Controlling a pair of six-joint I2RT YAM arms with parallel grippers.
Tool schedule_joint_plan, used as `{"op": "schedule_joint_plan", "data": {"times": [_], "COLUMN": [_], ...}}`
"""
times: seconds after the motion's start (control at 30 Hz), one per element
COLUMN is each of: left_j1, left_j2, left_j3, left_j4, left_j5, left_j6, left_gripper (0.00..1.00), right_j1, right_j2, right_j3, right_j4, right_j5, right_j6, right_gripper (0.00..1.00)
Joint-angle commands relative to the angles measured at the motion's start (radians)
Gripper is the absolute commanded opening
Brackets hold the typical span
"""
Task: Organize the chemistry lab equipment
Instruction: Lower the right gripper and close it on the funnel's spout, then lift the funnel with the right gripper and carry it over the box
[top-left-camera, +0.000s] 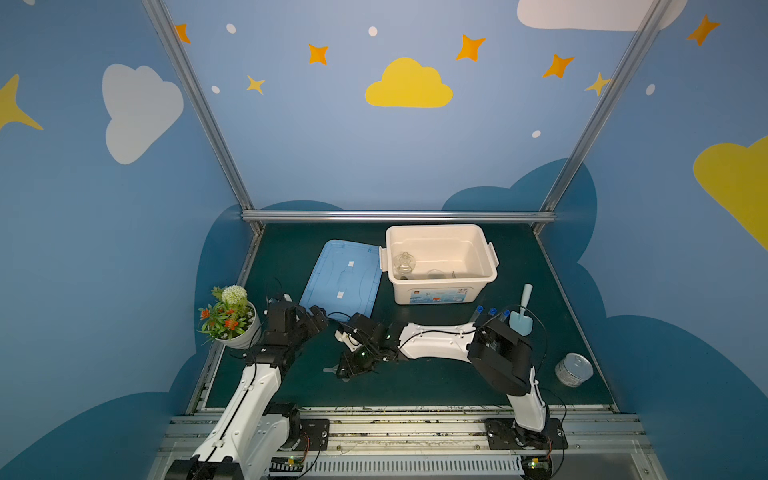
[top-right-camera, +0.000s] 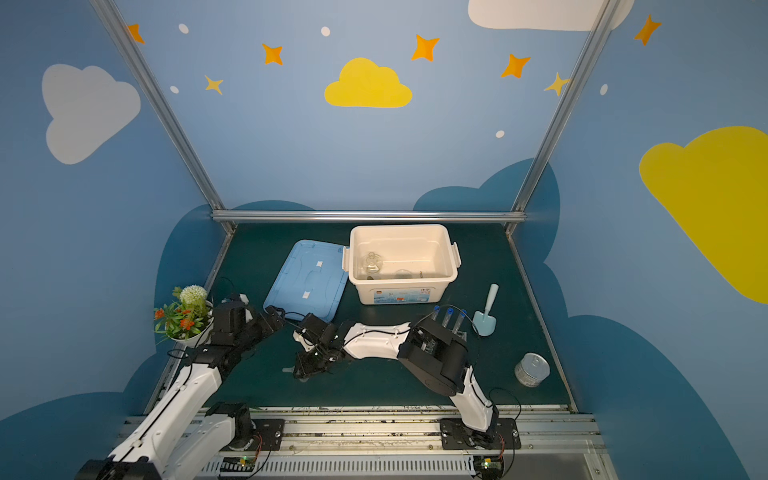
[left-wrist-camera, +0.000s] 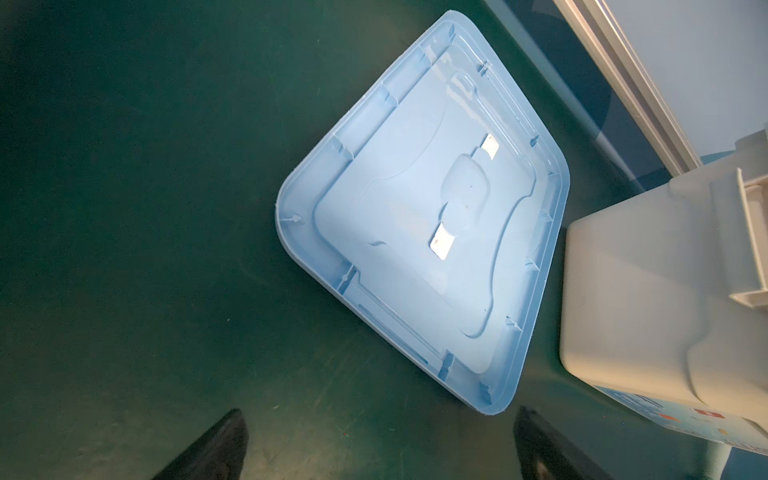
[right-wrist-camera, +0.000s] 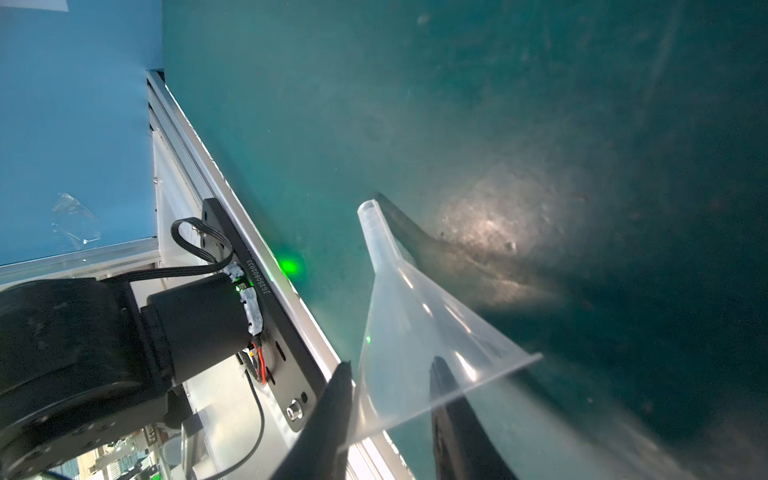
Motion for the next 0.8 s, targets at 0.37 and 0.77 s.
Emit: {"op": "schedule_joint_plan", "data": {"times": [0.37, 0.77], "left_j1": [0.005, 0.005], "left_j2": [-0.012, -0.014], "left_j3": [-0.009, -0.007], "left_j4": [-0.011, -0.020], "left_j5": [-0.024, -0.030], "left_j6": [0.022, 0.025], "left_gripper": [1.00, 1.00], "right_j1": [-0.025, -0.066], "right_j2": [0.001, -0.120], "right_j3": [0.046, -0.026], "right_j4": [-0.071, -0.154], "right_j5": [-0.022, -0.010], "right_j6": [-0.048, -0.113], "right_gripper": [0.12, 0.02]}}
